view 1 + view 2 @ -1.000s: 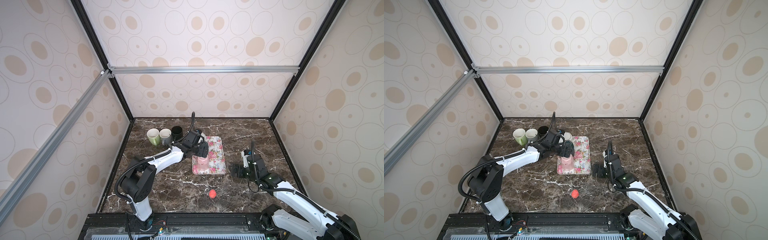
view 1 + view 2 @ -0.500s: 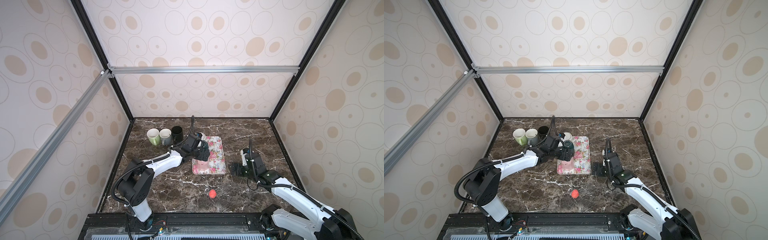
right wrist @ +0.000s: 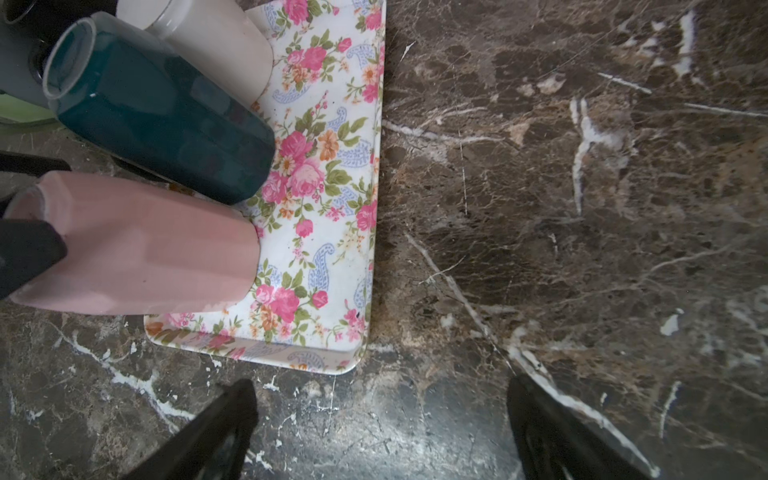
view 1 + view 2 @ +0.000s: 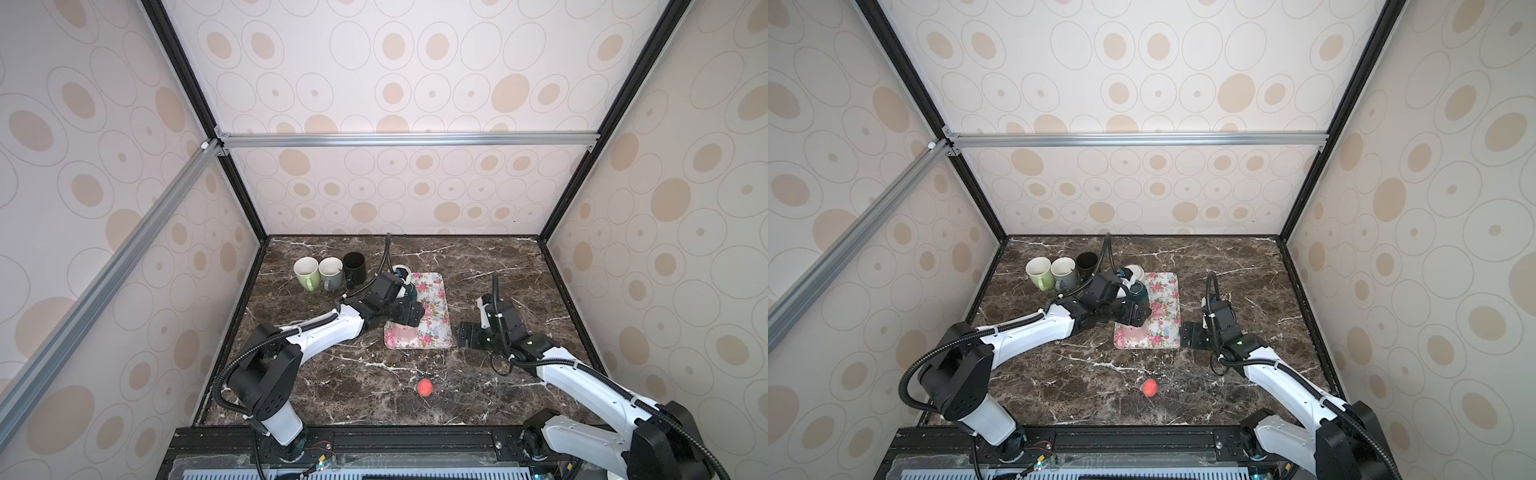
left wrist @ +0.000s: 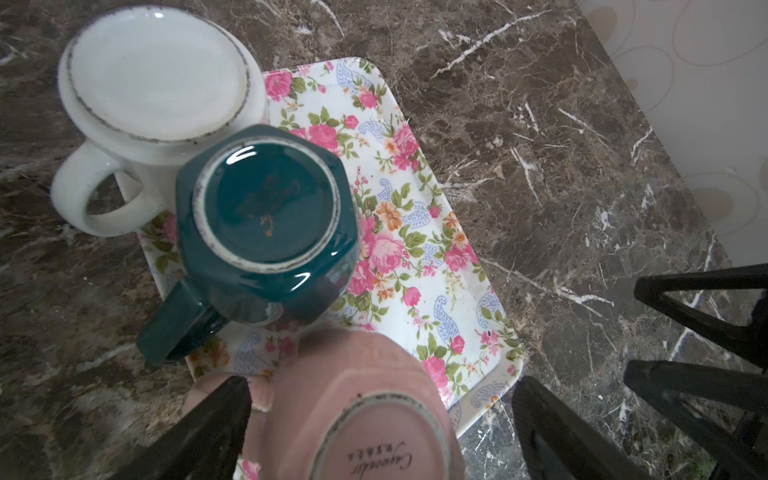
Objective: Turn the mug right side up
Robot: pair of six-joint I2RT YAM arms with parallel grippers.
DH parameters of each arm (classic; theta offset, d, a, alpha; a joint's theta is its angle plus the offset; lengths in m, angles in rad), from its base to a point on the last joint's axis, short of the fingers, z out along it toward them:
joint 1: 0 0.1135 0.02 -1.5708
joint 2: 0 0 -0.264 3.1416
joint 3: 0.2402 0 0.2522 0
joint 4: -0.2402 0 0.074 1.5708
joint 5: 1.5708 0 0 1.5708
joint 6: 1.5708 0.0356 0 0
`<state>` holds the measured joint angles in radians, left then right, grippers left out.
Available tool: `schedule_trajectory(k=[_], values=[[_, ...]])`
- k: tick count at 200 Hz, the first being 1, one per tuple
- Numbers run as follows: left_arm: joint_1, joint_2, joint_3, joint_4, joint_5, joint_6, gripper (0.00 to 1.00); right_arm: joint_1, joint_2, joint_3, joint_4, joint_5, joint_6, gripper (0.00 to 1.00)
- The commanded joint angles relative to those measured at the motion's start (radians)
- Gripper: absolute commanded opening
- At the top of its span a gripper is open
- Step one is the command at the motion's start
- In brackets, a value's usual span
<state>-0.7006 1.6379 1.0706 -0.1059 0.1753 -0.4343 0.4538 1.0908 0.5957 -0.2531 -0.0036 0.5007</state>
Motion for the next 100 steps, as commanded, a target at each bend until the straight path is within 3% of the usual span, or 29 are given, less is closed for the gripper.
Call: schedule_trajectory(k=[1,100], values=[[-0.011,-0.002,0.002,0.002,0.017,-0.01,0.98,-0.002,0.008,0.027,-0.001,-0.003,0.01,0.96],[-0.057,-0.005,0.018,-0.015,0.009,-0.03,0.98,-0.001,0.03,0.042,-0.011,-0.016,0.02,0.96]])
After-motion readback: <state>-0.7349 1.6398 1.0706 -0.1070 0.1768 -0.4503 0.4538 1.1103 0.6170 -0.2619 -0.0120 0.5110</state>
